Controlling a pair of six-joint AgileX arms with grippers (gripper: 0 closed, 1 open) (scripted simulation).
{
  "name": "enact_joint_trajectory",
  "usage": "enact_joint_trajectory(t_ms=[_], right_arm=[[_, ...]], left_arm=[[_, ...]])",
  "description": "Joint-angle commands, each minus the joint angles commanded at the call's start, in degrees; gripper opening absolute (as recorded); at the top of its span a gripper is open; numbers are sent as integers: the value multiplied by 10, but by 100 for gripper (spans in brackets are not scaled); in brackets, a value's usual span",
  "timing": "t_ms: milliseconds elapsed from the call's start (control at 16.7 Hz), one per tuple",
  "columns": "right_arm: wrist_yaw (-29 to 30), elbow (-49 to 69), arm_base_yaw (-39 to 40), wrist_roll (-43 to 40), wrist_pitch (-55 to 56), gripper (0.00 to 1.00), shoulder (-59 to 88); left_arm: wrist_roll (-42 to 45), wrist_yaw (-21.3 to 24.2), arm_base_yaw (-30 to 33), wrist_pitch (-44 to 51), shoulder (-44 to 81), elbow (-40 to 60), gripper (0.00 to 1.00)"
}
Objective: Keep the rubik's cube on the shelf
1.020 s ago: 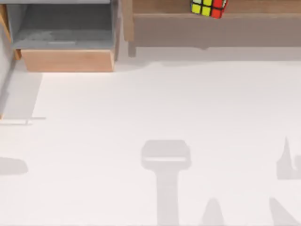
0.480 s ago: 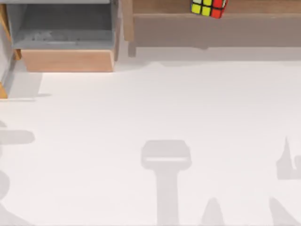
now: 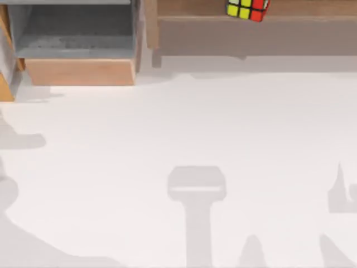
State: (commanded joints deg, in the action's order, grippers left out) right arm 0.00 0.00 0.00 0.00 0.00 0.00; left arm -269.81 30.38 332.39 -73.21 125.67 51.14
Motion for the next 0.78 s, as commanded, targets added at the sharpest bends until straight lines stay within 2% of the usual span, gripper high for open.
enact_joint_trajectory(t_ms=[180, 540, 780], right_arm=[[0, 0, 0, 0, 0, 100, 0], [0, 0, 0, 0, 0, 100, 0], [0, 0, 0, 0, 0, 100, 0]], left_arm=[[1, -18, 16, 28, 21, 45, 0], [0, -19, 18, 34, 25, 52, 0], [-2, -34, 34, 67, 55, 116, 0]])
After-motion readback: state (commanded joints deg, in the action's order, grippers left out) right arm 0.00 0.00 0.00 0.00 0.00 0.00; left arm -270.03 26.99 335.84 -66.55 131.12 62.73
